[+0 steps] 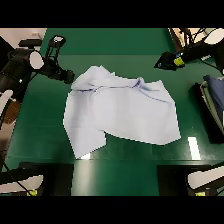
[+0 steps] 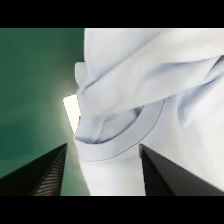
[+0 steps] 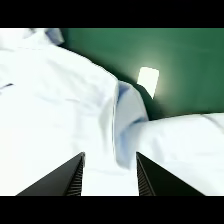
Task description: Fold the shirts.
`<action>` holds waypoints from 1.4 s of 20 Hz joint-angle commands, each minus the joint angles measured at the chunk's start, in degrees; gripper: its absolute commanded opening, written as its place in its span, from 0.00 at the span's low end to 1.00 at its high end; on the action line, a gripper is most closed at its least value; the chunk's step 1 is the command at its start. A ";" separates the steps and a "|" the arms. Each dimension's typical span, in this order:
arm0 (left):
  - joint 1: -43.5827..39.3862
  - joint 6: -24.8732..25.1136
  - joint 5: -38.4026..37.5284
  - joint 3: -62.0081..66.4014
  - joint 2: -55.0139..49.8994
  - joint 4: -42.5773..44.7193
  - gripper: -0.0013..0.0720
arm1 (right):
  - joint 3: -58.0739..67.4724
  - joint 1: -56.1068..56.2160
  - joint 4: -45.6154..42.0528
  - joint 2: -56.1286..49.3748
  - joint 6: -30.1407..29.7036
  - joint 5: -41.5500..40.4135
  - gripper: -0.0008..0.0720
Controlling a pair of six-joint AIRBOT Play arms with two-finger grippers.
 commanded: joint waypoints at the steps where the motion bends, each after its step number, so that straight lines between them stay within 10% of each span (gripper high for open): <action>1: 4.22 -0.33 -6.54 0.48 1.62 -1.20 0.76 | -0.26 -2.82 6.56 0.72 -3.08 6.23 0.53; 9: 23.80 6.12 -11.26 -25.97 13.14 -25.14 0.76 | -27.26 -5.25 7.65 21.53 -6.75 3.26 0.53; 26: 16.70 13.14 0.50 -43.65 12.94 -33.79 0.76 | -39.78 -5.38 10.10 30.38 -6.75 -1.09 0.53; 28: 15.85 11.67 0.35 -42.95 12.96 -33.90 0.19 | -39.78 -5.86 9.88 30.38 -6.75 0.33 0.53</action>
